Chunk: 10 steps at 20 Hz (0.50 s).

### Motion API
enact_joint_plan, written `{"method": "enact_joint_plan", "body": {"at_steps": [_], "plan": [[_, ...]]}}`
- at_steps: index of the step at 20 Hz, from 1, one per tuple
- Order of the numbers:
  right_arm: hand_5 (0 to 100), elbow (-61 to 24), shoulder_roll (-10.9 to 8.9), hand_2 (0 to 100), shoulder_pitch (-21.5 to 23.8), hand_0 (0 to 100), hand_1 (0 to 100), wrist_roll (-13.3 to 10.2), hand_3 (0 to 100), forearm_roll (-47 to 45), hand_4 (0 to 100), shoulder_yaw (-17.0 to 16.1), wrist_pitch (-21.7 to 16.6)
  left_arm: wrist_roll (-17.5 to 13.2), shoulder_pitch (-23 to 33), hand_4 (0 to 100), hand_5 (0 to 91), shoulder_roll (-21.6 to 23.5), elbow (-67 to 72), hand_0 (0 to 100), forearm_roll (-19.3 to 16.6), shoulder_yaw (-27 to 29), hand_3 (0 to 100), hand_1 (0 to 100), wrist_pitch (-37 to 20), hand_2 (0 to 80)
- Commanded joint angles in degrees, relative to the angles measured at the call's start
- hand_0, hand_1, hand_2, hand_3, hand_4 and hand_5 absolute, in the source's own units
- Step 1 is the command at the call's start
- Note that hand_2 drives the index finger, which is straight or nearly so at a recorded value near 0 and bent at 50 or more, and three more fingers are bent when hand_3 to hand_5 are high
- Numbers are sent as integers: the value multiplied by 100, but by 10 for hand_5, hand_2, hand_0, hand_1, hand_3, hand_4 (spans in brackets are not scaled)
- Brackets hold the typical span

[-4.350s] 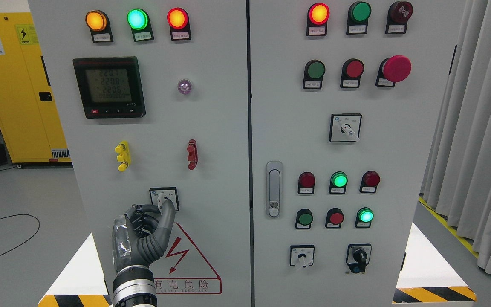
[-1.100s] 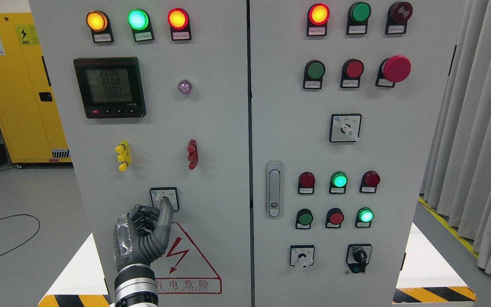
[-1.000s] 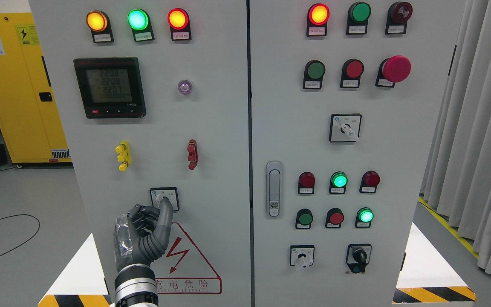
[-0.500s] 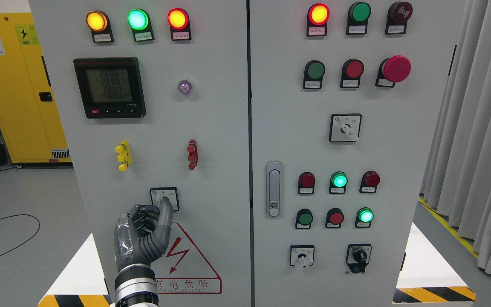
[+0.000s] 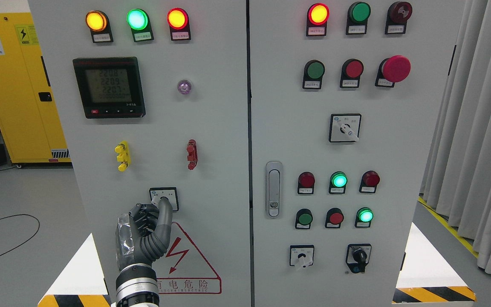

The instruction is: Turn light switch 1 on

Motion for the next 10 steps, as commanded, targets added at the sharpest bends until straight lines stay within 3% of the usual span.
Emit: {"method": "enact_joint_plan", "body": {"at_steps": [1,10], "plan": [[0,0,0,40,0,0,500,1,0,4,0,0,2,49,-8,904,821,1,15,645,1,-6,931,515,3,597],[0,0,0,40,0,0,500,1,0,4,0,0,2,49,1,903,819,1,15,676,9,-6,930,507,3,597]]}}
